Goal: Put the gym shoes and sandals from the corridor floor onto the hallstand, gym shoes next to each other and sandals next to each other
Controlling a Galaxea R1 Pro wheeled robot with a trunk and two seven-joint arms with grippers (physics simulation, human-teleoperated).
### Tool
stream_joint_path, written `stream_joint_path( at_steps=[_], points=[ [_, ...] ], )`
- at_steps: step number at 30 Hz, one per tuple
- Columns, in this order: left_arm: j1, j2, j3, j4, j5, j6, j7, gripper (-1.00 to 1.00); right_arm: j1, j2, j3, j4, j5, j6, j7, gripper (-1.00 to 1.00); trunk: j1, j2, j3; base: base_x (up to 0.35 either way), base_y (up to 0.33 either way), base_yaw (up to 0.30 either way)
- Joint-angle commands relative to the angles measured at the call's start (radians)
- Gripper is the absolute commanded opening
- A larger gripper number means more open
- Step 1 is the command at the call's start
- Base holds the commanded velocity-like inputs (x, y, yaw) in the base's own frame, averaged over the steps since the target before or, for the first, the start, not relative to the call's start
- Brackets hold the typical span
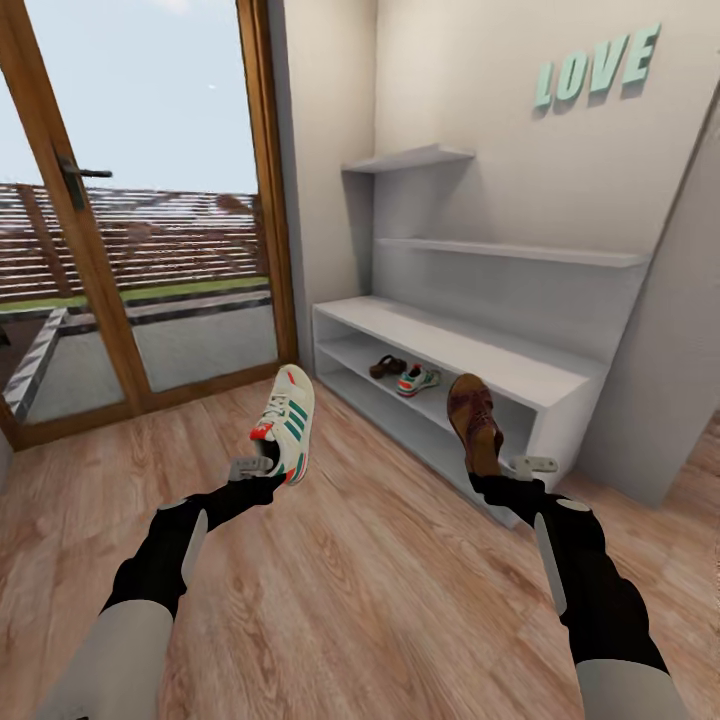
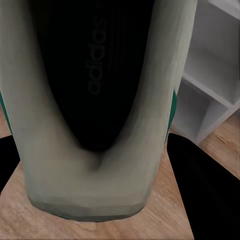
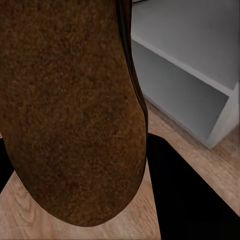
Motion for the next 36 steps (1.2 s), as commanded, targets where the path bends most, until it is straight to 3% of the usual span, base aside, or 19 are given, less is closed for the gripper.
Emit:
stream_joint_path(
  at_steps=[1, 36],
  points=[
    [-0.001, -0.001, 0.006, -0.002, -0.010, 0.004, -0.010, -1.00, -0.001, 0.001, -0.003, -0.001, 0.008, 0.005, 0.008, -1.00, 0.000, 0.000, -0.001, 0.225, 0.284, -0.278],
    [-0.001, -0.003, 0.006, -0.002, -0.010, 0.004, -0.010, -1.00, -0.001, 0.001, -0.003, -0.001, 0.008, 0.005, 0.008, -1.00, 0.000, 0.000, -0.001, 0.215, 0.278, -0.278]
  ],
)
